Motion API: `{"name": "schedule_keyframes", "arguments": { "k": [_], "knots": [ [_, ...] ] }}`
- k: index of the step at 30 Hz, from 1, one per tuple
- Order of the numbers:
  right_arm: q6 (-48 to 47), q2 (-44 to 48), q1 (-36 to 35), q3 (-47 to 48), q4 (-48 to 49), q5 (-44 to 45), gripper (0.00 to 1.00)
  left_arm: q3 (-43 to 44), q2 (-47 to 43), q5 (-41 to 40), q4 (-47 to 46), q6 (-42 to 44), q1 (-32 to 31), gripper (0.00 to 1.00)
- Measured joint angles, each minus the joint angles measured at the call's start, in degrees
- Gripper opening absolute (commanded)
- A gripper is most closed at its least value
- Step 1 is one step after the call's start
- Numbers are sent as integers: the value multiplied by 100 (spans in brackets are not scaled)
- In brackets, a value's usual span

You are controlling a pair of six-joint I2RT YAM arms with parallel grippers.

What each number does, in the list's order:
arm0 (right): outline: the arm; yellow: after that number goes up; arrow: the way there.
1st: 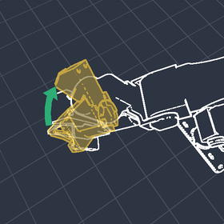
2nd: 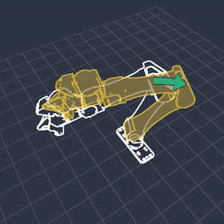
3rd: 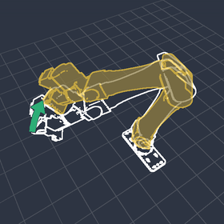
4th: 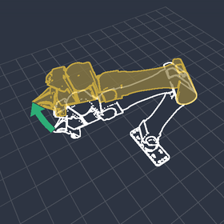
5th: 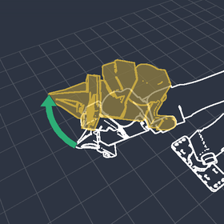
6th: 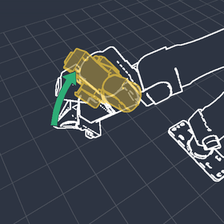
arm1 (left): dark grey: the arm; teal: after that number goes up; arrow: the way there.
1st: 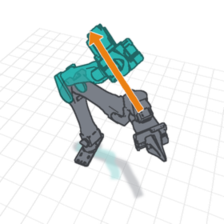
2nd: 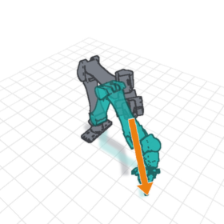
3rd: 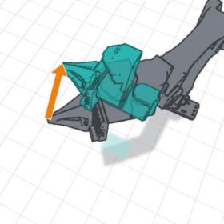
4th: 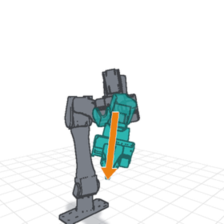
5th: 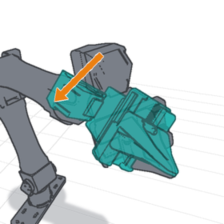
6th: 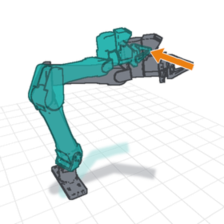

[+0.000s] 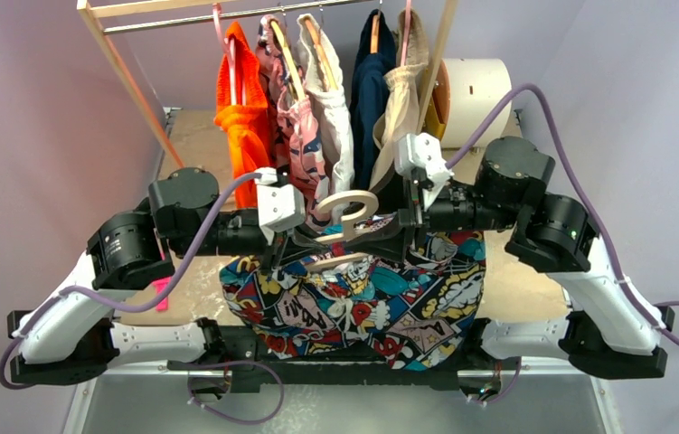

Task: Place the shorts on the hanger
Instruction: Hang the shorts on the hanger.

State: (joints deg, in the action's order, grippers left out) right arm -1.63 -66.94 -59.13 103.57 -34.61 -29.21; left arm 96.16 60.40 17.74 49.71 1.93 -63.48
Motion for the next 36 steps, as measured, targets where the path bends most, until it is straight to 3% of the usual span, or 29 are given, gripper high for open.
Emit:
{"name": "schedule_keyframes", "arguments": {
  "k": [7,14,32,36],
  "knots": [
    [0,313,0,-2,68,448,60,-203,-319,-203,-52,-122,0,0],
    [-13,713,0,-221,15,1078,52,-234,-793,-409,-76,-273,0,0],
    [-107,826,-11,-494,-26,2153,0,-234,-981,-758,229,-433,9,0],
    [-109,929,-11,-546,-28,2334,0,-232,-1073,-822,271,-437,9,0]
  ]
}}
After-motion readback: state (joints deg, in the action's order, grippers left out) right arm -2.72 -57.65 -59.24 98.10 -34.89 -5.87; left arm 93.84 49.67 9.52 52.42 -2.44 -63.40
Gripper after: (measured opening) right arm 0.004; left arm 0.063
